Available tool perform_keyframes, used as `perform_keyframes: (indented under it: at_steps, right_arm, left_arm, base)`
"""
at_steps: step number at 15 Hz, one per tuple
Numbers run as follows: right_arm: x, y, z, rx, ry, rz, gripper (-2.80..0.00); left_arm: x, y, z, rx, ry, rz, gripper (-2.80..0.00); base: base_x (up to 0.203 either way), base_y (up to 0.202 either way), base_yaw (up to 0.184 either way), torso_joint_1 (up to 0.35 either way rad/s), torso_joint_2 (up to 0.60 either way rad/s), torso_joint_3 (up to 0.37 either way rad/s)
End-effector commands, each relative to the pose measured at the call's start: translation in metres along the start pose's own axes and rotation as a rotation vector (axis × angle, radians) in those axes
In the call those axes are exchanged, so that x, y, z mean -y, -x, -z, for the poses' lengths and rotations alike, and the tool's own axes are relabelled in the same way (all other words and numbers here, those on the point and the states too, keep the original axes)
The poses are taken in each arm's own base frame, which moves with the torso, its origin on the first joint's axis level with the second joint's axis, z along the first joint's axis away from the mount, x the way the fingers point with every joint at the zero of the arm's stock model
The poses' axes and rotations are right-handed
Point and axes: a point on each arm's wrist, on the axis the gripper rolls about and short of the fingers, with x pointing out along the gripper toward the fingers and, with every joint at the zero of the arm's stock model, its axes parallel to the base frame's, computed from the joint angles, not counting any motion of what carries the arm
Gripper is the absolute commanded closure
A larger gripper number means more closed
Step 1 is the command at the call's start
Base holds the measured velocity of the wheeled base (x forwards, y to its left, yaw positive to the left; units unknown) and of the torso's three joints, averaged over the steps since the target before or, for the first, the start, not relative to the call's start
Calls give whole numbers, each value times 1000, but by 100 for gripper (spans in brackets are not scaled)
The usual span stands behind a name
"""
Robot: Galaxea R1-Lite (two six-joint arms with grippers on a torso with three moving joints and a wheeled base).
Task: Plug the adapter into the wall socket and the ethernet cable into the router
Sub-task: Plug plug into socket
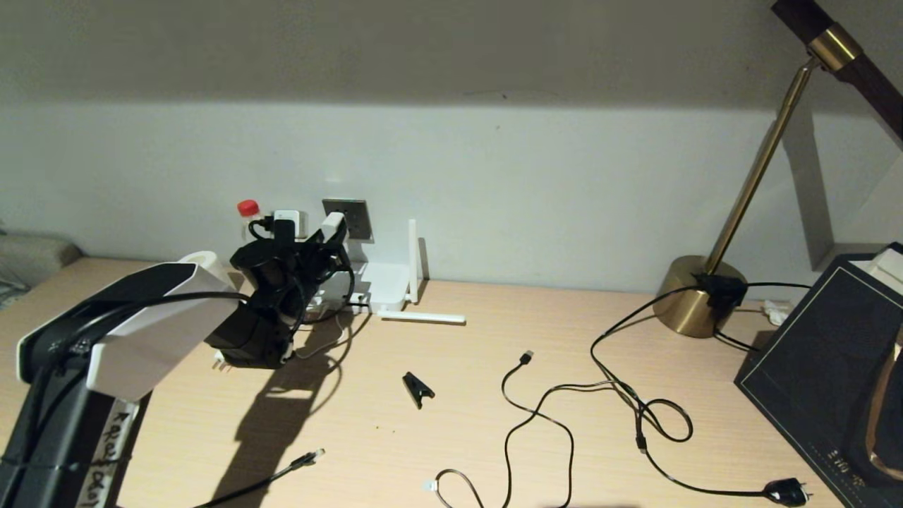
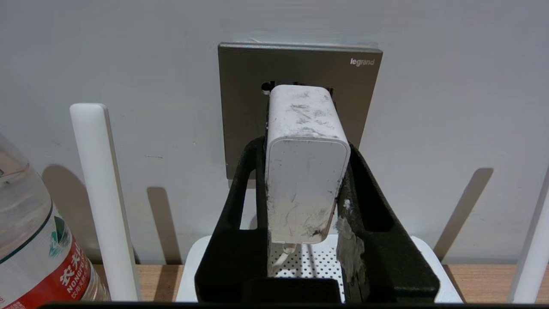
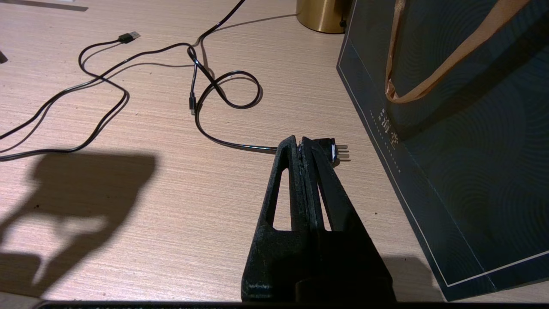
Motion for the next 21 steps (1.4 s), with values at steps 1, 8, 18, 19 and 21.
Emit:
perform_keyframes:
  at_steps: [1,8,18,19,21]
  right_arm:
    - [0,0,0,-3,0,-1,0]
    - [0,0,0,-3,0,-1,0]
    - [0,0,0,-3,0,-1,0]
    - [0,0,0,-3,0,-1,0]
    - [0,0,0,-3,0,-1,0]
  left_arm:
    - [0,0,-1,8,-1,0,0]
    - [-6,0,6,-15,0,-10,0]
    - [-12,-2,7,-3,-4,-21,0]
    - [-14,-3,7,-2,-5,-25,0]
    - [-16,-3,7,-1,-7,-30,0]
  base:
    - [0,0,0,0,0,0]
    - [0,0,0,0,0,0]
    - [0,0,0,0,0,0]
    - [0,0,0,0,0,0]
    - [0,0,0,0,0,0]
